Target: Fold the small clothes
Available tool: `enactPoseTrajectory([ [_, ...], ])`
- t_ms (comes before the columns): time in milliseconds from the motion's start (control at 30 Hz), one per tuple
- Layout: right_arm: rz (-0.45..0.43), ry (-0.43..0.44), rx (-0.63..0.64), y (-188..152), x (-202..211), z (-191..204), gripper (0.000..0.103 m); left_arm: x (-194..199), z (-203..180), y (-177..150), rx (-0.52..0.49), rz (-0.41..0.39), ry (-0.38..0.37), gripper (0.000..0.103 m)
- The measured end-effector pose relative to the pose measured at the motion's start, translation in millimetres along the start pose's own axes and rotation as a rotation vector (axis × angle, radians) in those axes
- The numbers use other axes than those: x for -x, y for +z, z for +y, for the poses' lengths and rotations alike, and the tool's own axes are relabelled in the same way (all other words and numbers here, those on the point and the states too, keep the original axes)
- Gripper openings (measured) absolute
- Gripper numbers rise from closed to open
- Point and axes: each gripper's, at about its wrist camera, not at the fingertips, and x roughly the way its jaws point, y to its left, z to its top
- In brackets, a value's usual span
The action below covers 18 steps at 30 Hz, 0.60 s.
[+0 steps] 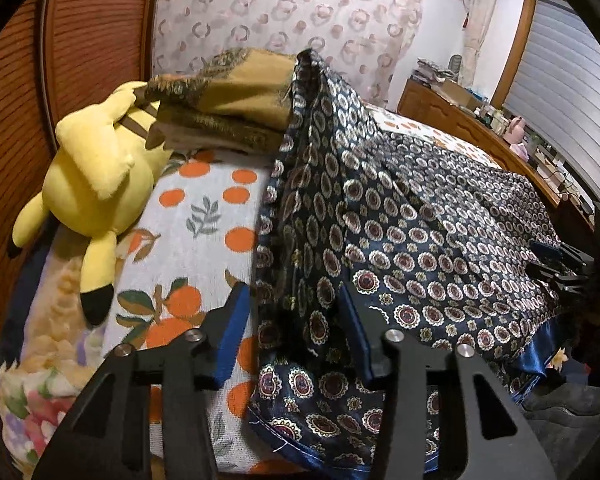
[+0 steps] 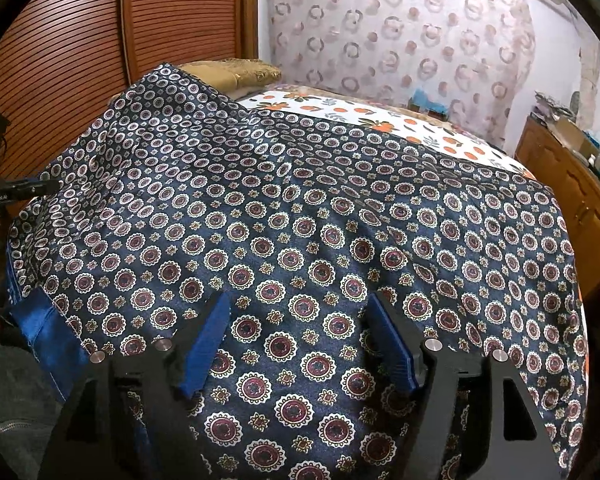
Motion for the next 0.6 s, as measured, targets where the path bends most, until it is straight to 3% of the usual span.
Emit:
enactPoseTrajectory([
  [133, 0.001, 0.000, 0.001, 0, 2, 0, 0.075, 0, -2, 0, -0.015, 0.006, 0.007, 0.046],
  [200, 0.001, 0.000, 0.001, 0, 2, 0, 0.075, 0, -3, 0, -0.023, 0.009, 0.006, 0.040],
  [267, 0.001, 0.001, 0.001, -1, 2, 0, 0.075, -1, -3, 1, -0.025, 0.017, -0.005, 0.013],
  [300, 0.001, 0.001, 0.001, 0, 3, 0, 0.076, -2, -3, 1, -0.019, 0.023, -0.025, 0.007],
  [600, 0.007, 0.025, -0.024, 0, 7, -4, 0.076, 13, -25, 17, -0.062, -0.025, -0.132, 0.004],
])
